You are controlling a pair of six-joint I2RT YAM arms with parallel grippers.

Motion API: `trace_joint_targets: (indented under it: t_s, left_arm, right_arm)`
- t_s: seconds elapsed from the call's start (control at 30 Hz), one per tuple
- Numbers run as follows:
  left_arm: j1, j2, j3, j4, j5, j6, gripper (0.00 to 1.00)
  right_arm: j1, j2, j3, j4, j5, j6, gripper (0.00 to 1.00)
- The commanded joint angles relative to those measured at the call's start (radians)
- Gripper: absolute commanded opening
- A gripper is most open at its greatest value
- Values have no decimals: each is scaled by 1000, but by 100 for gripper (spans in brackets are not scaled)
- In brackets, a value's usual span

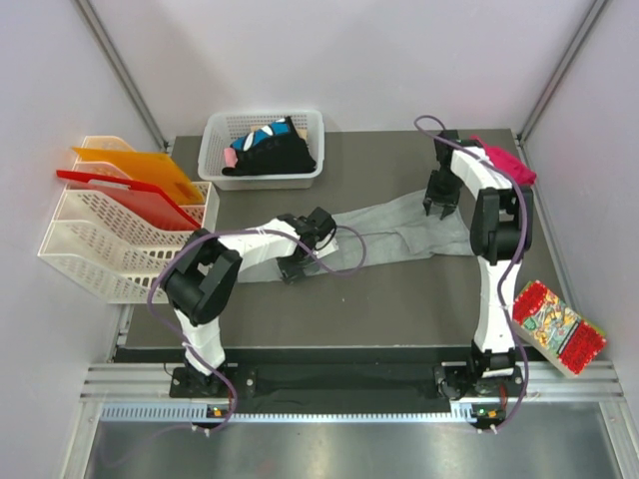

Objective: Fold and stack the t-shirts
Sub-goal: Rotate the tshirt 10 degrees

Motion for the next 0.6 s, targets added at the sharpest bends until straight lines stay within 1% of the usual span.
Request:
trace_joint_targets:
  t_s: [0.0, 0.1, 0.23, 0.37, 0.43, 0.47, 0.5, 0.57]
  left_arm:
    - [-74, 109, -63, -98, 453, -90, 80]
    - [-112, 112, -70, -115, 501, -96, 80]
    - [-125, 102, -63, -149, 632, -113, 80]
    - [-105, 16, -18, -192, 650, -113, 80]
    - [-42, -24, 9, -204, 653, -136, 80]
    - [-11, -68, 38, -204, 642, -170, 80]
    - [71, -91, 57, -201, 637, -190, 81]
    - [177, -147, 89, -213, 666, -245, 81]
  right_arm:
    - [-79, 68, 50, 113, 149, -29, 43]
    - [-81, 67, 75, 112, 143, -29, 43]
    - [-67, 41, 95, 106, 131, -34, 43]
    - [-21, -31, 61, 107, 122, -40, 44]
    - [6, -103, 23, 116, 119, -38, 44]
    - [40, -131, -29, 130, 120, -40, 45]
    - [55, -192, -58, 139, 123, -40, 45]
    - [104, -241, -121, 138, 125, -41, 45]
